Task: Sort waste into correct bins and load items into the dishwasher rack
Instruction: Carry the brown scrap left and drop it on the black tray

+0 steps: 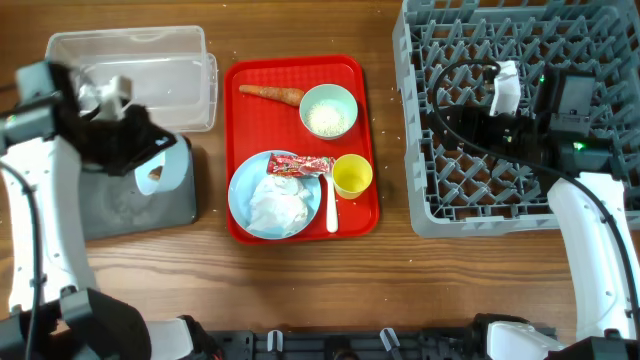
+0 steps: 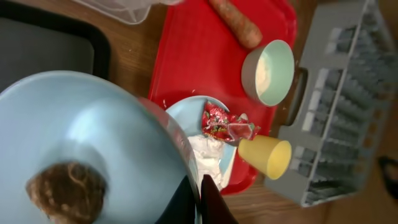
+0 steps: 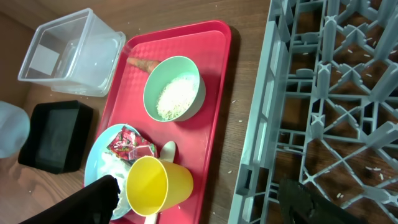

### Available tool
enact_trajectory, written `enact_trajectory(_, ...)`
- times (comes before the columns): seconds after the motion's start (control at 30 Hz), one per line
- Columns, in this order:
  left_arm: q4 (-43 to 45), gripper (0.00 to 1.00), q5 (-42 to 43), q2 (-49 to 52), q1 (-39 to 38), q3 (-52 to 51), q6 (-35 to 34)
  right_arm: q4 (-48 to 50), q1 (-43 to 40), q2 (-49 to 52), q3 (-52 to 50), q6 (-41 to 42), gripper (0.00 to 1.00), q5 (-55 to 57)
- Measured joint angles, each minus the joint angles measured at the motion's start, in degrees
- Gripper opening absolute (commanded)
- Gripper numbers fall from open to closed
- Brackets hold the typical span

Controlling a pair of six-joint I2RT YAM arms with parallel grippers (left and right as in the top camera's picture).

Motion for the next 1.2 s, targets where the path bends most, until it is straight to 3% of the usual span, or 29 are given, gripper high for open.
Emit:
enact_trajectory(0.33,14.64,0.04,23.28,-0.02,17.62,-17.44,3.08,-0.02,0.0,0.0,0.0,0.0,0.84,0.0)
enact_trajectory(0.63,18.56,0.04,37.48,1.97,27.08,-23.82,3.28,-0.59,0.0,0.0,0.0,0.0,0.84,0.0)
enact_trajectory(1.2,27.58,0.04,51.08,5.46,30.08,-24.04,2.8,-1.77,0.0,0.0,0.0,0.0,0.84,0.02)
